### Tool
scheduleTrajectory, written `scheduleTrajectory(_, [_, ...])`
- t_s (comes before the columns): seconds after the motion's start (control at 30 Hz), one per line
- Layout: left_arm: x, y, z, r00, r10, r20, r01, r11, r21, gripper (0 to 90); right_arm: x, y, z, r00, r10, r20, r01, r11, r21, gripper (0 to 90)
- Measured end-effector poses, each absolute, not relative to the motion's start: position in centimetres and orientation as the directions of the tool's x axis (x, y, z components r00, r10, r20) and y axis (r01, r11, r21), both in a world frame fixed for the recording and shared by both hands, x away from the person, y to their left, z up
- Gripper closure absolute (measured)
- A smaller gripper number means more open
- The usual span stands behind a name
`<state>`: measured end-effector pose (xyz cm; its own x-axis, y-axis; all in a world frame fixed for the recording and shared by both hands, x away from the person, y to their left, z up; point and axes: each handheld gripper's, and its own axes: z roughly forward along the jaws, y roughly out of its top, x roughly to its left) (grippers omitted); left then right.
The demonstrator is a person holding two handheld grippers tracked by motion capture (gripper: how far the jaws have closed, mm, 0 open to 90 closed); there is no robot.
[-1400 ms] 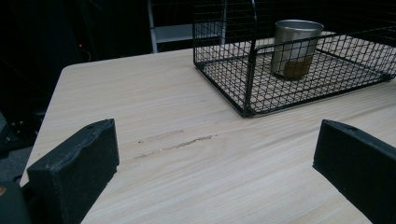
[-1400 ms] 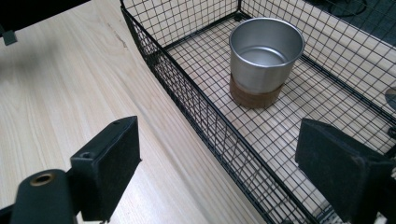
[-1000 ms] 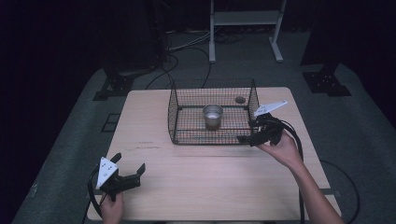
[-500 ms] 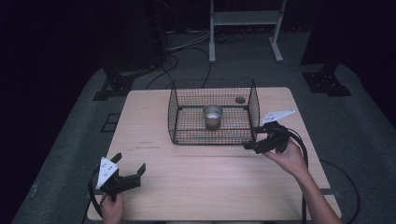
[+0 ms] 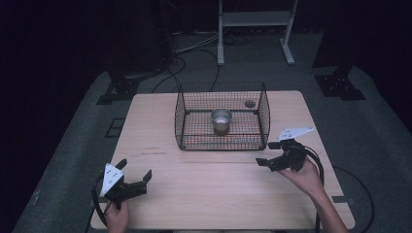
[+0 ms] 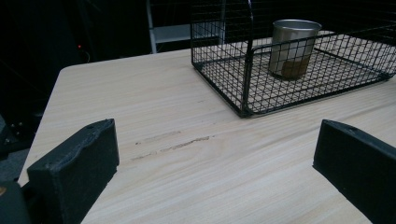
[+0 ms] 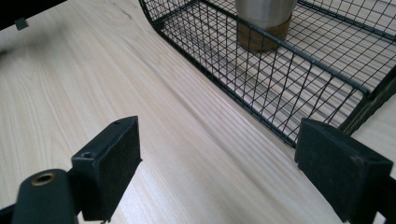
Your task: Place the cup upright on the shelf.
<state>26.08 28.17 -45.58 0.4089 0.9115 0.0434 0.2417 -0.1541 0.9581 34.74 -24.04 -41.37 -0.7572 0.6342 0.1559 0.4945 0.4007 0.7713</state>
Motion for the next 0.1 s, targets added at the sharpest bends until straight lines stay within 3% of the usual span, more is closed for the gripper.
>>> scheduleTrajectory(0.1, [25.97, 28.12, -45.48, 0.407, 0.912, 0.042, 0.234, -0.149, 0.961, 0.0, 33.91, -23.90, -41.88, -0.758, 0.635, 0.148, 0.490, 0.405, 0.772, 13.3])
